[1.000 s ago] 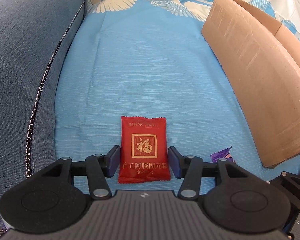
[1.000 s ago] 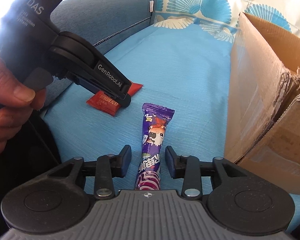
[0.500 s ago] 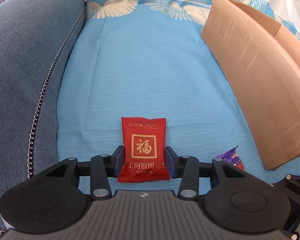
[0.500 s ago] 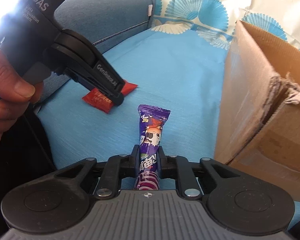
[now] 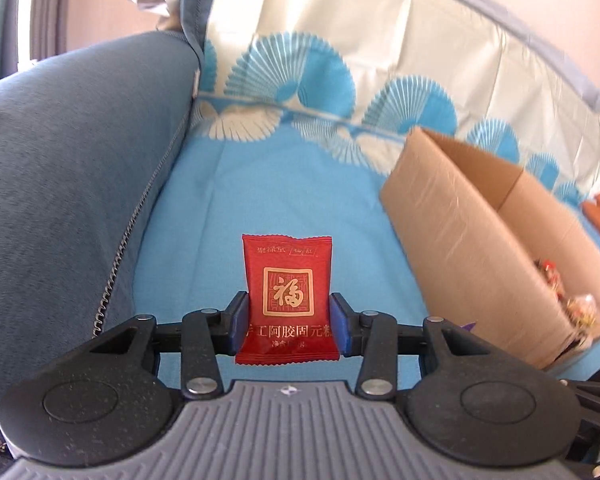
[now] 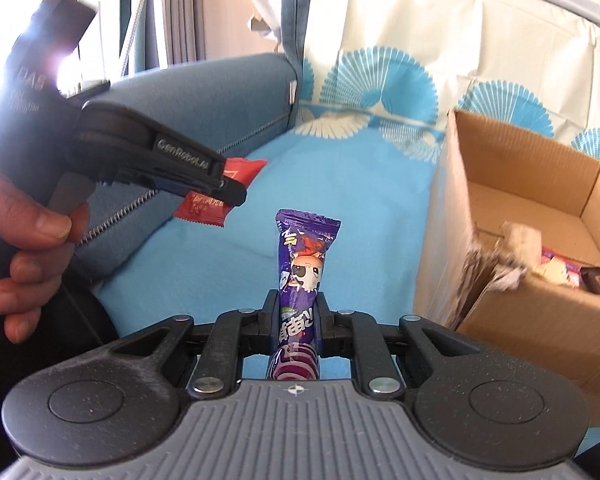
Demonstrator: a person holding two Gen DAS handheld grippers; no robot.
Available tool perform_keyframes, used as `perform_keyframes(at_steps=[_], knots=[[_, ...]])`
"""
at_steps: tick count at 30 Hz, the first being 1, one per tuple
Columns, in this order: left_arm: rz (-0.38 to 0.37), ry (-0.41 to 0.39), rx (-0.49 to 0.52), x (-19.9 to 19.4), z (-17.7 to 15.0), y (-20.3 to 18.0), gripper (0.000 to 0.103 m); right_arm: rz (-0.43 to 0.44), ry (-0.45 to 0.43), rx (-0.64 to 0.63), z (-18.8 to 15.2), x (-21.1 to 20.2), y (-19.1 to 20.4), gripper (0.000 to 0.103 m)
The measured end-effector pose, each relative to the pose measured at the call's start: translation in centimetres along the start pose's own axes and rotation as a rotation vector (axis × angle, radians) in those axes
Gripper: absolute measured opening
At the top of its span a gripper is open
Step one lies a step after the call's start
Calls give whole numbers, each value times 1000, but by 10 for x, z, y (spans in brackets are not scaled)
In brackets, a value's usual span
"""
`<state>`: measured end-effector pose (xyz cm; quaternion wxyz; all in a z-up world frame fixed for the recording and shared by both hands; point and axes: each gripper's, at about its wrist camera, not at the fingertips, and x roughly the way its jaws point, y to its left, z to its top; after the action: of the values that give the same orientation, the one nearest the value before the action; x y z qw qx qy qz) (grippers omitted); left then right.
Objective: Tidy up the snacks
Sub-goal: 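Lift the red packet and purple candy stick and carry them toward the box, then open both tools over the box to drop the red packet and candy stick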
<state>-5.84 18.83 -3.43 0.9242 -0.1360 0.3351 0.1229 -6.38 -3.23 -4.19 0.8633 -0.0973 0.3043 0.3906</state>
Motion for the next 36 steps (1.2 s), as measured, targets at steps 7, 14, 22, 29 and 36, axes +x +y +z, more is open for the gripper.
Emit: perform_keyframes(at_steps=[7, 14, 22, 29, 36], knots=[[-34, -49, -35, -12, 0, 7, 47, 9, -136, 76, 47, -40, -38, 17], [-16, -46, 7, -6, 0, -1, 47, -64, -250, 106, 49, -60, -85, 17], [15, -85, 58, -9, -2, -10, 47, -43, -284, 208, 34, -51, -106, 17], [38, -66, 38, -13, 2, -15, 47, -46, -287, 254, 32, -47, -118, 17], [27, -58, 42, -13, 35, -53, 47, -130, -290, 342, 33, -43, -144, 17]])
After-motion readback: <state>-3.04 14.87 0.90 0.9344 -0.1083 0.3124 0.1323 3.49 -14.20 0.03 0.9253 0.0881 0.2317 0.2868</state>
